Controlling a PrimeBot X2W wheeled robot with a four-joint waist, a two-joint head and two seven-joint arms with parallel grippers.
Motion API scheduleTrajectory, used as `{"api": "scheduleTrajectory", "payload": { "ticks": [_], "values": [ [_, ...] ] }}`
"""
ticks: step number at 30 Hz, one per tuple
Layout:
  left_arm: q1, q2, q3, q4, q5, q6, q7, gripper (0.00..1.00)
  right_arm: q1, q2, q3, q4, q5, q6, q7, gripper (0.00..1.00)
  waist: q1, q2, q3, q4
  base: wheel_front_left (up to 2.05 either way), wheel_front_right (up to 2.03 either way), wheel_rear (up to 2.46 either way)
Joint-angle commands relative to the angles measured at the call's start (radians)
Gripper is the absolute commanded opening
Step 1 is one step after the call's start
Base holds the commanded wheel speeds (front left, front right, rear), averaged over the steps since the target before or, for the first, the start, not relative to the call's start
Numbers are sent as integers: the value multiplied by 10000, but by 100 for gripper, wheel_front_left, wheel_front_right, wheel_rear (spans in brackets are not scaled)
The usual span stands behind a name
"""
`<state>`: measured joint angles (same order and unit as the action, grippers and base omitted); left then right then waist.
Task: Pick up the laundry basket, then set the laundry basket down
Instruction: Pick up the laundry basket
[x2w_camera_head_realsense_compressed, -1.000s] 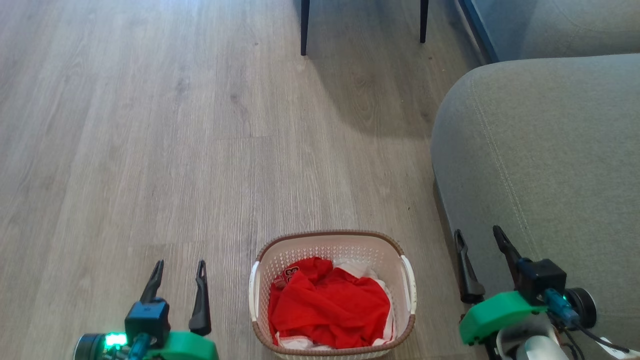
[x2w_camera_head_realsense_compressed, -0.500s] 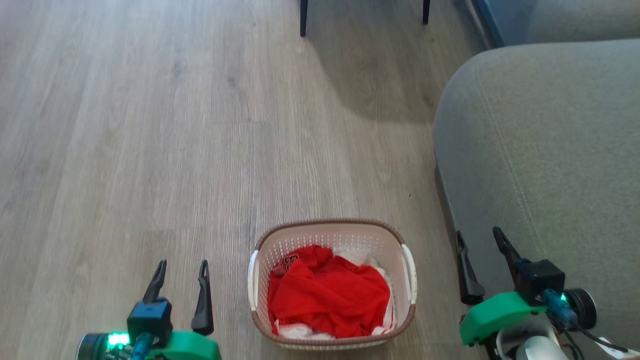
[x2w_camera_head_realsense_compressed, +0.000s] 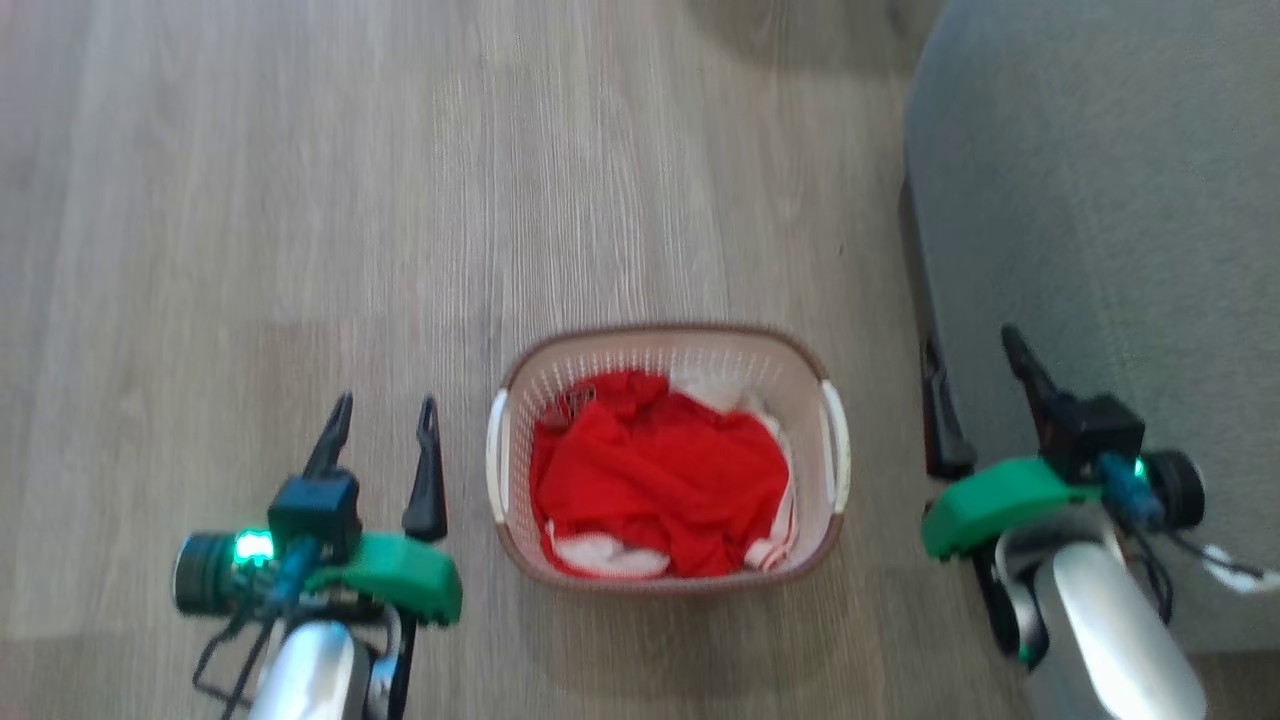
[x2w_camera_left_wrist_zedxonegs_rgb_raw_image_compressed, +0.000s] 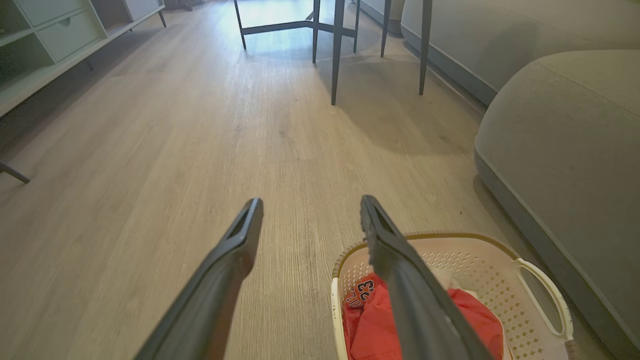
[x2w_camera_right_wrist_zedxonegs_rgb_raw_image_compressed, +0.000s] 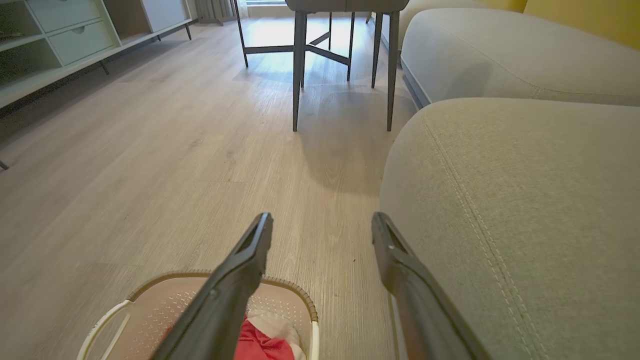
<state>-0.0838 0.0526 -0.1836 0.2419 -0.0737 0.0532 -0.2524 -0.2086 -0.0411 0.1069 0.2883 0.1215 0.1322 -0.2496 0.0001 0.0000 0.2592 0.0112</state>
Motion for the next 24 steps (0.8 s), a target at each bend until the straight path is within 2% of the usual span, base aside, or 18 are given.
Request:
{"api": "scheduleTrajectory", "payload": {
  "ticks": [1,24],
  "values": [
    [-421,-17,281,-217,-56,30,-93,100,-352,-91,182,-195,-95,-15,-122,100,-1,0,732,31,0,0,0],
    [-4356,-23,-1490,3341,-1501,244,-93,100,-3490,-91,-102,2851,-205,-15,-122,100,-1,0,5134,497,0,0,0]
  ]
}}
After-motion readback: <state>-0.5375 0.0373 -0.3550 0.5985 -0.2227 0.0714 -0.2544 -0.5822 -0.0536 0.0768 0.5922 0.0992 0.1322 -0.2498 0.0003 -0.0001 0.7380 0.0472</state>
